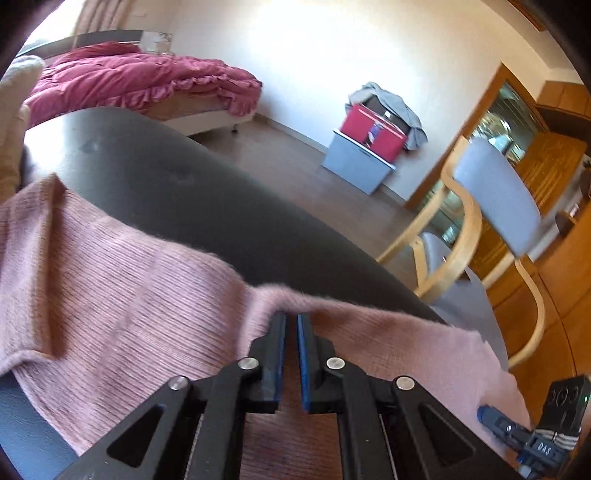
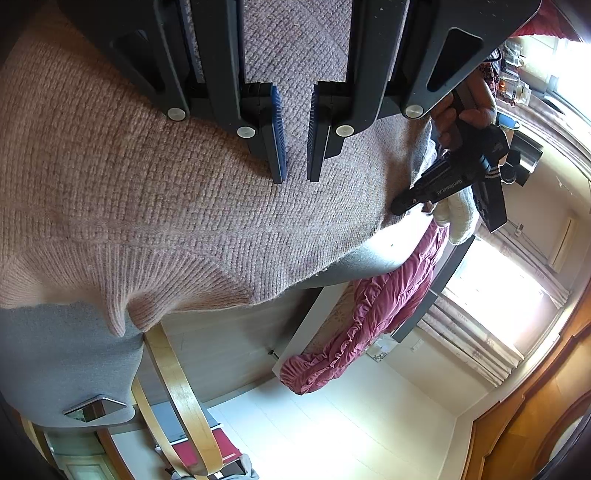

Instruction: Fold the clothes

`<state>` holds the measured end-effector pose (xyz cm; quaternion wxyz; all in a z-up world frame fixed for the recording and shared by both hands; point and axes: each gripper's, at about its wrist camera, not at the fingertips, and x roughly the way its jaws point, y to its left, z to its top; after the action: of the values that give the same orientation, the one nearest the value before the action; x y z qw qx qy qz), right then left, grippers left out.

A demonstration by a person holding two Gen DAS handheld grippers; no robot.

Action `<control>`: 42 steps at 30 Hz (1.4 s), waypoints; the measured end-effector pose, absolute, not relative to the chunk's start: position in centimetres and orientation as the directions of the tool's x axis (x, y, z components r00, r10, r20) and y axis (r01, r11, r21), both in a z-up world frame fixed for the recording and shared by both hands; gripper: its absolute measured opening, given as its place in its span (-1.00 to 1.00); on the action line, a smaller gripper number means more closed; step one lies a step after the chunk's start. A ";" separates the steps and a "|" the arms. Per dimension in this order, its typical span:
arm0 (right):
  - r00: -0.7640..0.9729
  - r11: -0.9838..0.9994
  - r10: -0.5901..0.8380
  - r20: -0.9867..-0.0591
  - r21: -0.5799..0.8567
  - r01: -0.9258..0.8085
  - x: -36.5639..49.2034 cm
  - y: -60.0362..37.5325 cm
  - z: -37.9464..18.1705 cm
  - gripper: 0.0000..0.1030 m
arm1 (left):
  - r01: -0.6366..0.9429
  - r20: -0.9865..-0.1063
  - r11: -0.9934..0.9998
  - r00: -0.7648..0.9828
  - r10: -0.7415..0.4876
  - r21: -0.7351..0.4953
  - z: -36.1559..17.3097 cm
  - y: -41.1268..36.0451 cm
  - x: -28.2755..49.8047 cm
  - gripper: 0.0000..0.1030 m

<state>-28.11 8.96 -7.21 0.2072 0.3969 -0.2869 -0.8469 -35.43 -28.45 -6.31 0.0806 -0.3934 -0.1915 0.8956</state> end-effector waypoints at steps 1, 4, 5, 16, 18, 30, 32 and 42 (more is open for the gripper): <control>-0.599 -0.749 -0.579 -0.553 0.651 0.123 -28.2 9.0 -7.2 -0.75 | -0.001 -0.651 -0.905 -0.694 0.307 -0.425 -6.0 -28.8 -35.3 -0.85; -0.599 -0.750 -0.579 -0.553 0.650 0.124 -28.6 8.8 -7.4 -0.75 | -0.031 -0.577 -0.876 -0.741 0.343 -0.481 -5.1 -30.0 -34.7 -0.67; -0.599 -0.750 -0.579 -0.553 0.650 0.124 -28.7 8.8 -7.4 -0.75 | -0.042 -0.551 -0.866 -0.756 0.354 -0.499 -4.9 -30.4 -34.5 -0.66; -0.600 -0.749 -0.579 -0.553 0.651 0.123 -28.6 8.8 -7.5 -0.75 | 0.268 -0.681 -0.864 -0.723 0.113 -0.427 -6.6 -34.2 -36.1 -0.74; -0.600 -0.749 -0.579 -0.553 0.651 0.123 -28.6 8.9 -7.5 -0.75 | 0.269 -0.646 -0.847 -0.756 0.109 -0.458 -6.0 -34.4 -35.3 -0.73; -0.601 -0.749 -0.578 -0.552 0.651 0.122 -28.6 8.7 -7.6 -0.75 | -0.219 -0.598 -0.857 -0.636 0.488 -0.467 -5.8 -25.9 -32.0 -0.57; -0.601 -0.749 -0.578 -0.552 0.651 0.123 -28.6 8.8 -7.6 -0.75 | -0.296 -0.623 -0.839 -0.568 0.539 -0.456 -6.2 -24.1 -31.8 -0.57; -0.604 -0.747 -0.578 -0.549 0.653 0.122 -28.5 9.1 -7.4 -0.75 | -0.385 -0.684 -0.825 -0.466 0.561 -0.414 -7.8 -21.6 -30.5 -0.94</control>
<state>-28.52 9.08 -7.44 0.2066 0.3943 -0.2894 -0.8474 -30.50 -21.63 -7.81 0.2781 -0.4353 -0.1010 0.8503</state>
